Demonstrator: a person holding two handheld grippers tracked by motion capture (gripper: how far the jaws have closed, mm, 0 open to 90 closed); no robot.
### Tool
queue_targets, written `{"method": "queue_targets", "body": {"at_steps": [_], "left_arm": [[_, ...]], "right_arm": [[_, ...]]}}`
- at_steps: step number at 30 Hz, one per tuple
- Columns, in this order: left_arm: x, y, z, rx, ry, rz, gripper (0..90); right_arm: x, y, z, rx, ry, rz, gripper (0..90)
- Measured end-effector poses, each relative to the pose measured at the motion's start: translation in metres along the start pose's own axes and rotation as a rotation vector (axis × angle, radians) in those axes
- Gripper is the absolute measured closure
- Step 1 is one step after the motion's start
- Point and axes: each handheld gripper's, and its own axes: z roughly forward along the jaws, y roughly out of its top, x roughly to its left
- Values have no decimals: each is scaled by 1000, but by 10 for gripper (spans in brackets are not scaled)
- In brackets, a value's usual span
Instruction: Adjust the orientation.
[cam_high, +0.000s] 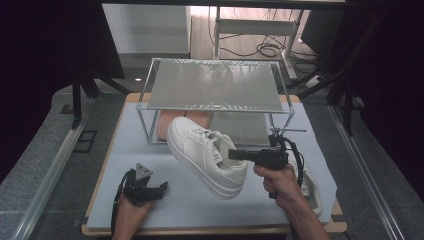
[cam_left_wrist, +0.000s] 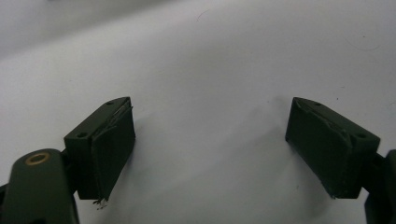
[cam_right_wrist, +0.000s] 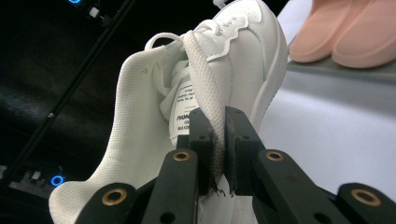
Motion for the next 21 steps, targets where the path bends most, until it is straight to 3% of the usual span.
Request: {"method": "queue_targets", "body": {"at_steps": [9, 16, 21], "left_arm": [[0, 0, 0, -2, -2, -1, 157], [-1, 0, 0, -3, -1, -9, 157], [0, 0, 0, -2, 0, -4, 157]], "right_arm": [[10, 15, 1, -14, 51, 8, 825], [19, 34, -1, -60, 82, 15, 825], [23, 48, 1, -91, 73, 26, 826]]}}
